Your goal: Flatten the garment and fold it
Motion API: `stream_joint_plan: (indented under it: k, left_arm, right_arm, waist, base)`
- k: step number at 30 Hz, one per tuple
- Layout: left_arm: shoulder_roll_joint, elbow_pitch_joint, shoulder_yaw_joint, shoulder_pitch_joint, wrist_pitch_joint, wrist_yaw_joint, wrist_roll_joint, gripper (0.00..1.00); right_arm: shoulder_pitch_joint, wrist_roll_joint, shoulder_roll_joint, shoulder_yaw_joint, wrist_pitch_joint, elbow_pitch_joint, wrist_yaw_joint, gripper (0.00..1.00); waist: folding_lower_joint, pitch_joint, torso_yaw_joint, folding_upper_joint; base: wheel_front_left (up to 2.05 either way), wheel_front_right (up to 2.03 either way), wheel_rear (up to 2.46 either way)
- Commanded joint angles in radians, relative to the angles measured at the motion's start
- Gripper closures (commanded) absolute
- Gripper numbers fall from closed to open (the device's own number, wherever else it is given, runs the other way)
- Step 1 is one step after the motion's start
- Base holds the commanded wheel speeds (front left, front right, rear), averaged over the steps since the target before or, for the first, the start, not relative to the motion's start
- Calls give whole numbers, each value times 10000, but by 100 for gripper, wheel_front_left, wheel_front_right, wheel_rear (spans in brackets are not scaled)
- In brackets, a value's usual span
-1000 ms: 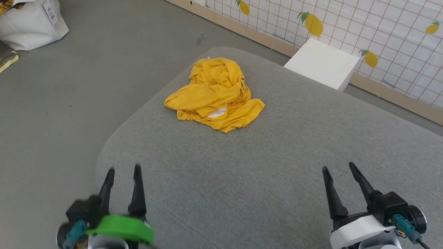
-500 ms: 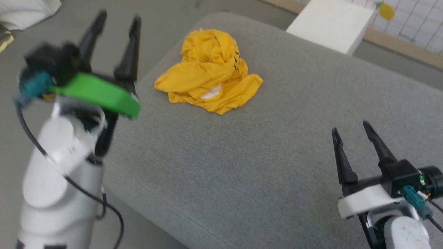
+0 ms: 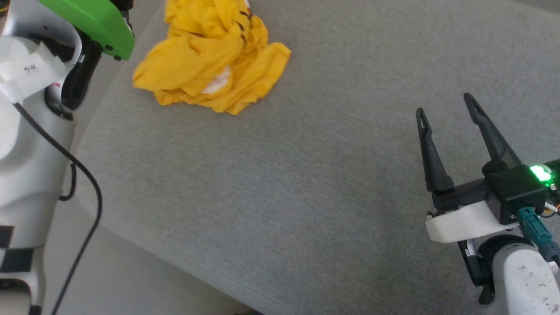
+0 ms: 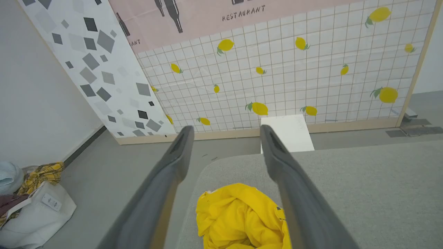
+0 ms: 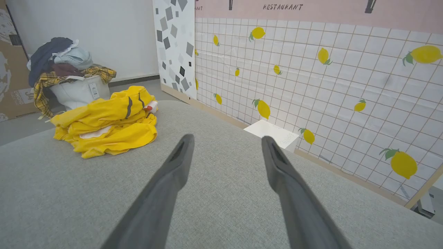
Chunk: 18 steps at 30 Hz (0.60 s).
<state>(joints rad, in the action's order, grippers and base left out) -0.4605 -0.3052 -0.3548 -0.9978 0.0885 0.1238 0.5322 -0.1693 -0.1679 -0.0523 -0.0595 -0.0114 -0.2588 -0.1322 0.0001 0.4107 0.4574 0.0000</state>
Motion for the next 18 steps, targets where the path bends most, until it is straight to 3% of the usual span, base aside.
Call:
stream_joint_plan:
  k: [1,9,18]
  left_arm:
    - [-200,-131,-292,-290,118,67,156,0]
    - [-988,-1006,-1533,-742,1533,68,1344,0]
    - [-1481,-2276,-1821,-263,3663,-45,2278,0]
  right_arm:
    - [-206,-45,-51,-53,78,-185,15,0]
    - [-541,10,-60,-101,147,-622,15,0]
    - [-628,66,-23,-6,-3,-549,15,0]
  waist:
    - [-1,1144,-924,0]
    - [-1,1941,-1509,0]
    - [-1,2397,-1933,0]
  base:
    - [0,0,0]
    - [0,0,0]
    - [0,0,0]
